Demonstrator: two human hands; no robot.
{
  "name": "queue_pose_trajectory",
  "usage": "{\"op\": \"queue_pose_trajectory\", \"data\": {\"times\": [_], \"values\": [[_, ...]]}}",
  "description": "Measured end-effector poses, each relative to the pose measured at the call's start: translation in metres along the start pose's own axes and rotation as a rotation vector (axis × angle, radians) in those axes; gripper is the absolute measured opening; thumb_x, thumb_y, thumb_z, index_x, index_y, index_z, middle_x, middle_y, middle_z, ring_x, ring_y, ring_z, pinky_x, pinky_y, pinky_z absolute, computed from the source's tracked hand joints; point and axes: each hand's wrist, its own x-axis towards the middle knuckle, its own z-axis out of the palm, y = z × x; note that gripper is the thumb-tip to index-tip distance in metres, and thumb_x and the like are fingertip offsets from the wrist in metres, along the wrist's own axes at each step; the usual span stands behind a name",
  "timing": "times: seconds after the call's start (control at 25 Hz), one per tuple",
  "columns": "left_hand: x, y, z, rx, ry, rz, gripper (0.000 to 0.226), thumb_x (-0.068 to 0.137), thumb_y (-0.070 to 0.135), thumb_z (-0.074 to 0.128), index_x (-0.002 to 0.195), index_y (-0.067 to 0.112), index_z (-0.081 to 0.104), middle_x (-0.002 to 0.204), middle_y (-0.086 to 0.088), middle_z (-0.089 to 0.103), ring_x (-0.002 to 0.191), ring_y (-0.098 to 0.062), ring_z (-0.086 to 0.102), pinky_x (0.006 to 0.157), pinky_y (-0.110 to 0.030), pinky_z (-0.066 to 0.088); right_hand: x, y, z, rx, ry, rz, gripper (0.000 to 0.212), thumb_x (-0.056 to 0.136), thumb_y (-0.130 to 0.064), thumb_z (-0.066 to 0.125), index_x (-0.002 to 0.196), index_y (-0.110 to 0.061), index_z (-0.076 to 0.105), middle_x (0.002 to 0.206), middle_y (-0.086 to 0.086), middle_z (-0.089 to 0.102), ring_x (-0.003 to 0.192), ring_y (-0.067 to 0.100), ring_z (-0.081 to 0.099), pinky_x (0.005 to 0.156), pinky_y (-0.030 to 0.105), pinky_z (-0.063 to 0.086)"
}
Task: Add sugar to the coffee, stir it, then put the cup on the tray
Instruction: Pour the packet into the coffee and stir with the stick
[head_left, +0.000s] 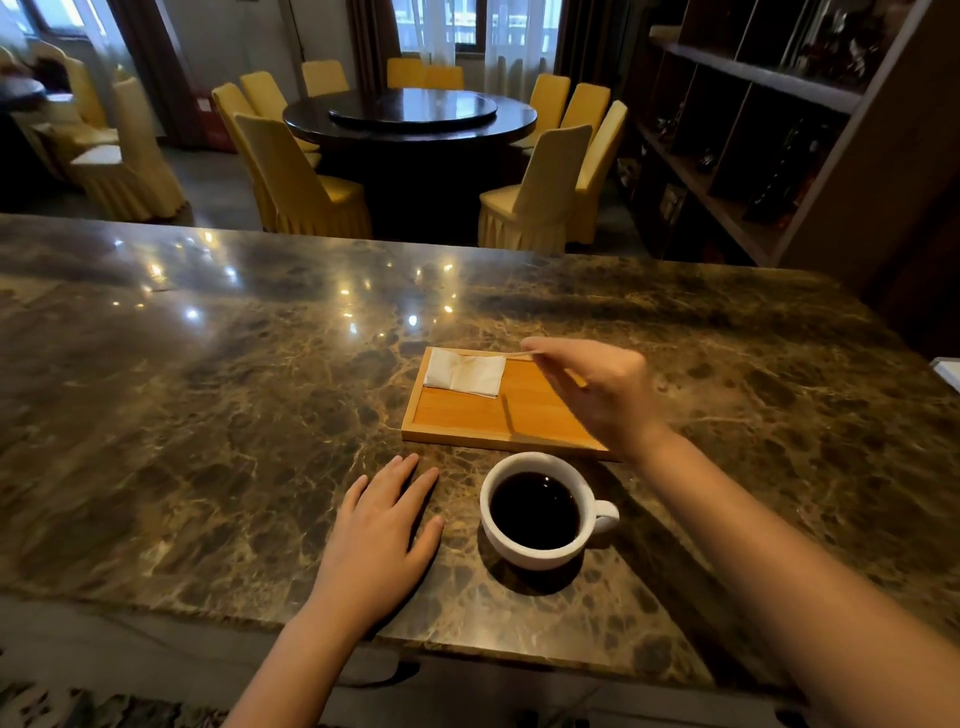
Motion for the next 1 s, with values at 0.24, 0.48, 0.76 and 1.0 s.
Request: {"op": "queue_pose_trajectory", "data": {"times": [0.24,0.48,0.76,1.0], "values": [[0.0,0.002,0.0,0.0,0.017,-0.002,0.052,0.09,0.045,0.039,0.139,0.033,0.027,0.152,0.006,0.024,0.134,0.002,0.003,0.114,-0.034,0.004,0.01,0.029,0.061,-0.076,-0.211,-0.4,0.014,0.086,-0.005,0.06,0.096,-0.004,0.07,0.087,0.015,0.075,0.07,0.028,0.071,0.051,0.035,0.059],[0.0,0.003,-0.001,-0.008,0.013,-0.029,0.054,0.087,0.049,0.033,0.138,0.034,0.029,0.151,0.007,0.025,0.134,0.001,0.003,0.113,-0.033,0.003,0.006,0.043,0.085,-0.055,-0.328,-0.566,0.021,0.083,-0.007,0.064,0.103,-0.001,0.067,0.091,0.015,0.075,0.069,0.025,0.07,0.044,0.031,0.055],[0.0,0.001,-0.001,0.009,-0.028,-0.044,0.056,0.086,0.054,0.026,0.139,0.038,0.021,0.153,0.011,0.018,0.134,0.004,-0.005,0.113,-0.03,-0.004,0.0,0.036,0.09,-0.038,-0.49,-0.588,0.018,0.086,-0.015,0.061,0.095,0.0,0.067,0.09,0.017,0.073,0.076,0.026,0.07,0.046,0.032,0.056],[0.0,0.002,-0.002,-0.006,-0.023,-0.044,0.057,0.085,0.055,0.024,0.139,0.037,0.024,0.152,0.01,0.02,0.134,0.003,-0.002,0.113,-0.03,-0.002,0.0,0.037,0.084,-0.029,-0.628,-0.505,0.036,0.094,-0.031,0.044,0.096,-0.004,0.068,0.094,0.014,0.073,0.086,0.026,0.069,0.061,0.036,0.059]]}}
